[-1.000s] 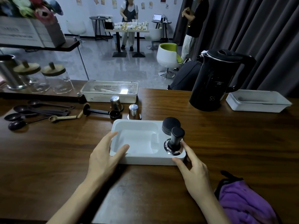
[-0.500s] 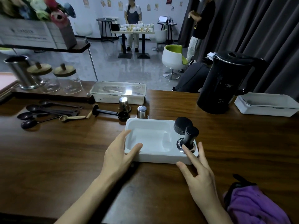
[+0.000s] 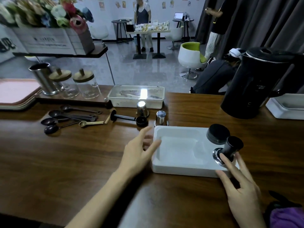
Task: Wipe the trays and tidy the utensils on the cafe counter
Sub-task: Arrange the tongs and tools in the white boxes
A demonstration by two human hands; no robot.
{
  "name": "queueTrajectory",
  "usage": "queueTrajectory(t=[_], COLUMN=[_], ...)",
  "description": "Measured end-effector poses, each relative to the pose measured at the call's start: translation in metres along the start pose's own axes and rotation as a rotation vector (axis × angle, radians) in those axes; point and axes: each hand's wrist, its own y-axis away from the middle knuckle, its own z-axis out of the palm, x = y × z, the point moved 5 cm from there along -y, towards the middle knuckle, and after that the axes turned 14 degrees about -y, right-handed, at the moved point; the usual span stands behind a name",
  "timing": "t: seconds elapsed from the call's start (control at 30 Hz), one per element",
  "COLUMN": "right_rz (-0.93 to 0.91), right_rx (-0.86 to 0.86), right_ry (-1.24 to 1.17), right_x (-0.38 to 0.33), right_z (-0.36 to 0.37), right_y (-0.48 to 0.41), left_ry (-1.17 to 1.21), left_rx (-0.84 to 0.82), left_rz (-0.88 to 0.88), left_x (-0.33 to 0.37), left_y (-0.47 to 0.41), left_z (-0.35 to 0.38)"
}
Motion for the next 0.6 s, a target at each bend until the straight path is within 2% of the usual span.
queueTrajectory(t=[0.13, 0.27, 0.47, 0.6], right_rz=[0.01, 0.013, -0.015, -0.03], right_rx=[-0.017, -0.007, -0.022, -0.027], right_ry=[-0.008, 0.008, -0.042, -0.036], right_x=[0.003, 0.006, 0.005, 0.004], right_z=[0.003, 0.004, 0.006, 0.005], right_y=[0.0, -0.003, -0.009, -0.007], left_ry=[-0.003, -0.06, -0.193, -0.189], left_rx=[0.154, 0.095, 0.005, 0.078], left_rz=[-0.051, 0.019, -0.008, 0.013], left_x=[-0.001, 0.011, 0.015, 0.019], left_y=[-0.052, -0.089, -0.113, -0.114], left_z=[-0.008, 0.004, 0.015, 0.011])
